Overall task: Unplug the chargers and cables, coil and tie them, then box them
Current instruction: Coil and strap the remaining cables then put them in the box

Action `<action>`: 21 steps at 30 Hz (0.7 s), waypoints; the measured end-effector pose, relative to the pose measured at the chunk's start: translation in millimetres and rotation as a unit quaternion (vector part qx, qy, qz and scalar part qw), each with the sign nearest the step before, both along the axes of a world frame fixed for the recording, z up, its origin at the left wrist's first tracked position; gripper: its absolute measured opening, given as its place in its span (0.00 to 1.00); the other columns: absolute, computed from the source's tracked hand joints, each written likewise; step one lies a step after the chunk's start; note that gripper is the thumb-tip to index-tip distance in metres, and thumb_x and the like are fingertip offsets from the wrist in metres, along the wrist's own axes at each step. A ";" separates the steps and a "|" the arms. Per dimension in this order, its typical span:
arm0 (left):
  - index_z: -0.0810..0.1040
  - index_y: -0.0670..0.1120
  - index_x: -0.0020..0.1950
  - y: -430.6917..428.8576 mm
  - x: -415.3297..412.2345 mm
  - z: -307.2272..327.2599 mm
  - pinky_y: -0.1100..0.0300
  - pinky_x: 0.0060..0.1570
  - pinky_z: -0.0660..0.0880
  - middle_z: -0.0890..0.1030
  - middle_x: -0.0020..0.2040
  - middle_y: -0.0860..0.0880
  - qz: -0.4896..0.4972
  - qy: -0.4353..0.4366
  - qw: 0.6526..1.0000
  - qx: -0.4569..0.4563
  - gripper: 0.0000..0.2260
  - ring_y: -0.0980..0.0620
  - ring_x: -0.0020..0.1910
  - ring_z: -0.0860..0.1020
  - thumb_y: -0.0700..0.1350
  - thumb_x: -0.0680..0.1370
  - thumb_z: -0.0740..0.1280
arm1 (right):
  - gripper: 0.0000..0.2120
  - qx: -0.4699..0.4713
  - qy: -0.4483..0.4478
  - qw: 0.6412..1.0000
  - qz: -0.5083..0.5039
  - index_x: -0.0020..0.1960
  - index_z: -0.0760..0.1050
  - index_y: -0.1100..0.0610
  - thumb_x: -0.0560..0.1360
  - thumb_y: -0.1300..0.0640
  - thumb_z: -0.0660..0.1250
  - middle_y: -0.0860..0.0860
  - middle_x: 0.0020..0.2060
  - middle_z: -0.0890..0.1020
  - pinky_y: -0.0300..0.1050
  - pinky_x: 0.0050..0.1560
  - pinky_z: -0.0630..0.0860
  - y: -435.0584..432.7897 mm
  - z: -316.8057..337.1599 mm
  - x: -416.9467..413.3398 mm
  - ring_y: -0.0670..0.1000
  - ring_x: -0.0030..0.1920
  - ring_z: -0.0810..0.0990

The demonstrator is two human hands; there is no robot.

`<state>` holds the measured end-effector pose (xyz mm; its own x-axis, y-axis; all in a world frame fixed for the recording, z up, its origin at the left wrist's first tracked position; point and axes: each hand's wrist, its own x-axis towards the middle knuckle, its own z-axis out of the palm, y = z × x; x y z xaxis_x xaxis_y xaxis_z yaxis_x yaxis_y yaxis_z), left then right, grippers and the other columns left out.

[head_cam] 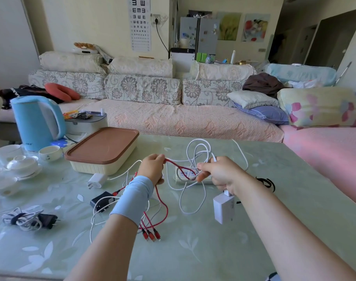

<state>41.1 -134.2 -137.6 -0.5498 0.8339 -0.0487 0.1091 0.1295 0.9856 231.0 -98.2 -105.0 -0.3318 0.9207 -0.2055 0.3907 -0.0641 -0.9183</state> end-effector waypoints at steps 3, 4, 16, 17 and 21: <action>0.67 0.46 0.35 2.9 -10.8 -1.0 0.63 0.26 0.63 0.65 0.31 0.47 0.043 -0.074 0.995 0.057 0.13 0.49 0.25 0.60 0.44 0.80 0.57 | 0.05 0.068 -0.051 0.994 -0.072 0.41 0.72 0.57 0.75 0.60 0.64 0.55 0.34 0.85 0.36 0.20 0.54 4.4 -2.9 -1.0 0.43 0.14 0.57; 0.67 0.46 0.35 3.0 -15.7 -1.2 0.62 0.27 0.64 0.65 0.31 0.47 0.062 -0.058 0.995 0.059 0.12 0.48 0.26 0.61 0.44 0.79 0.57 | 0.04 0.087 -0.064 0.991 -0.084 0.40 0.72 0.56 0.74 0.60 0.63 0.54 0.33 0.85 0.37 0.21 0.55 6.2 -4.1 -0.7 0.43 0.14 0.58; 0.77 0.53 0.62 -16.9 10.8 -3.0 0.60 0.61 0.71 0.78 0.59 0.52 -0.178 0.429 0.884 -0.061 0.27 0.50 0.59 0.76 0.31 0.70 0.58 | 0.13 0.071 0.030 0.995 -0.057 0.32 0.68 0.57 0.73 0.61 0.68 0.53 0.25 0.68 0.35 0.23 0.53 3.5 0.7 -6.3 0.48 0.18 0.56; 0.77 0.51 0.63 -17.4 18.4 -0.3 0.60 0.63 0.71 0.79 0.57 0.51 -0.214 0.361 0.908 -0.024 0.25 0.51 0.58 0.77 0.30 0.71 0.58 | 0.15 0.072 0.037 0.995 -0.054 0.31 0.67 0.56 0.73 0.60 0.68 0.53 0.24 0.67 0.35 0.23 0.53 3.8 0.2 -6.2 0.48 0.19 0.55; 0.76 0.51 0.56 -16.7 36.3 -0.9 0.49 0.58 0.76 0.82 0.45 0.48 -0.312 0.181 0.932 0.015 0.13 0.49 0.44 0.81 0.50 0.72 0.67 | 0.17 0.057 0.109 0.992 -0.024 0.32 0.67 0.56 0.77 0.59 0.68 0.50 0.22 0.63 0.34 0.23 0.52 -0.7 2.3 -6.2 0.46 0.18 0.54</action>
